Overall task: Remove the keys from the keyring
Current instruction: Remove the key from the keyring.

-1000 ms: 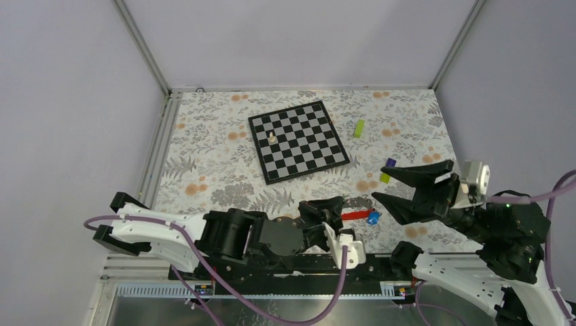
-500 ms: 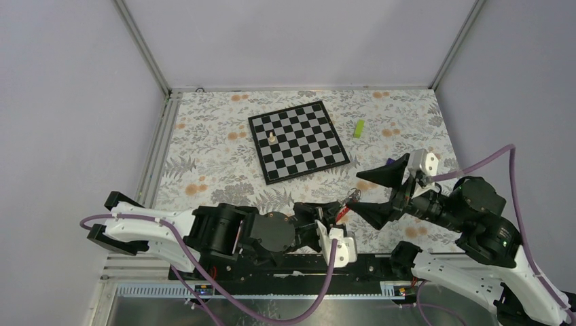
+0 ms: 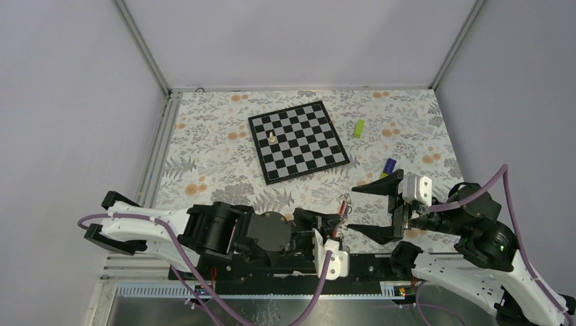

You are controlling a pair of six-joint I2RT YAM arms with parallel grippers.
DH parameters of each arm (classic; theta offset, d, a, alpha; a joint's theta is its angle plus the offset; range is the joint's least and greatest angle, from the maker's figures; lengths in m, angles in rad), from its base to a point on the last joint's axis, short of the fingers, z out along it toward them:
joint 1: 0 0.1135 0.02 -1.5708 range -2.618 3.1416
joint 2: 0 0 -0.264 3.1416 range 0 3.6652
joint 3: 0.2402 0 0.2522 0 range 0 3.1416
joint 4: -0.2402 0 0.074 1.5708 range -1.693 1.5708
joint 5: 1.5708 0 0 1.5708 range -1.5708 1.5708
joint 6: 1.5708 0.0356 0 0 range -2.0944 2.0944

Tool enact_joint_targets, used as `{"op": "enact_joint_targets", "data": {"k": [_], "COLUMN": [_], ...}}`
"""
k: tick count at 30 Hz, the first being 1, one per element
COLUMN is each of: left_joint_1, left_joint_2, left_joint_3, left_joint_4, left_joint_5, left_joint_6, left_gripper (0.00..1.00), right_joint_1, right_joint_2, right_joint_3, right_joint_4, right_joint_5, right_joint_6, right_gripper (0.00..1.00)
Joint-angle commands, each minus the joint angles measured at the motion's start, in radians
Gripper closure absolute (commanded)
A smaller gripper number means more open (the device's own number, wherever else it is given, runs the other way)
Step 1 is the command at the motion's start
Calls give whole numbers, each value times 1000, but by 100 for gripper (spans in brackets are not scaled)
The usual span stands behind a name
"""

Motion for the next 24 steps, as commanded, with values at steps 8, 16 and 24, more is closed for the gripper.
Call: {"op": "enact_joint_targets", "data": {"k": [8,16,24], "left_joint_1": [1,1,1], "left_joint_2": [-60,-68,-57], "left_joint_3": [81,92,107], "left_joint_4": [-54,-76,-85], "left_joint_5": [170,235,241], "left_joint_6": [68,99,111], "left_gripper": [100,100,100], "right_joint_1": [4,4,5], "right_joint_2": [8,45,75], "right_joint_3": [115,128,113], "right_joint_4": [-32,-36,-2], "right_joint_5": [-160,-239,-246], "right_joint_6": [-130,-145,-142], "right_gripper": [15,15,16]}}
